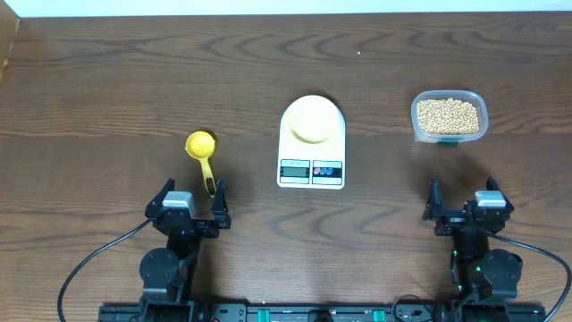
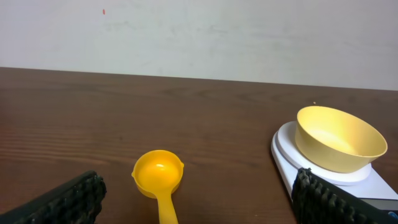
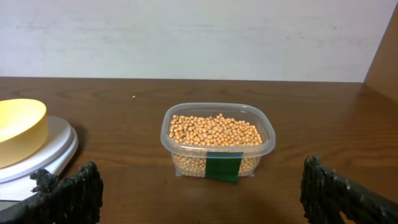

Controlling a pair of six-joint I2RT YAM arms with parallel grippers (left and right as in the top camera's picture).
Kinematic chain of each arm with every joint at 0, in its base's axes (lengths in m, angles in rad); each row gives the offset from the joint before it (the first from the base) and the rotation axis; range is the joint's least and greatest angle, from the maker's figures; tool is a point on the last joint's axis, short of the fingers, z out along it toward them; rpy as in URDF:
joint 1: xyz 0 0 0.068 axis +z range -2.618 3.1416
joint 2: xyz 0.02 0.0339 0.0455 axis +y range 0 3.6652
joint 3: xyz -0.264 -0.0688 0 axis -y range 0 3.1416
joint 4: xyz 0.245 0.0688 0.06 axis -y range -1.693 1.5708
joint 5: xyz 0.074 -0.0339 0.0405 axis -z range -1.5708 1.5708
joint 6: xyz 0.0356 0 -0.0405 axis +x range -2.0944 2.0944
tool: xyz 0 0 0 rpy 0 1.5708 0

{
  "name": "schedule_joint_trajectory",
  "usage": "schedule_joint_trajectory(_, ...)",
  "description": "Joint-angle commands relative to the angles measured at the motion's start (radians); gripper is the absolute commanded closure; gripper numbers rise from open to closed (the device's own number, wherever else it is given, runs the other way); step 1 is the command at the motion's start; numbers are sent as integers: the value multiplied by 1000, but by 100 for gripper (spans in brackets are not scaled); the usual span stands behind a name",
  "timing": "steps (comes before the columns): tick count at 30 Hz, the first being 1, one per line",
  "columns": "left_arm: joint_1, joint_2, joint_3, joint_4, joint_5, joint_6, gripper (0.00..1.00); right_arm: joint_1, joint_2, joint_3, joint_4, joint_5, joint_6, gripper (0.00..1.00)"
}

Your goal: Scoop item into bowl and weigh 50g on scale

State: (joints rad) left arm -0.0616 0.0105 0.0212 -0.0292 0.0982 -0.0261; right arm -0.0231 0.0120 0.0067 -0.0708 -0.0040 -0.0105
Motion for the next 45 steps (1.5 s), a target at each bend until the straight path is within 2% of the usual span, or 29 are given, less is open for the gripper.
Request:
schedule_joint_trajectory(1,4,-6,-17,-34,5,2,2,-5,-6,-2,-5,1,13,1)
schedule_joint_trajectory(45,4,-6,-17,-19,5,2,2,-5,-6,-2,-5,1,13,1)
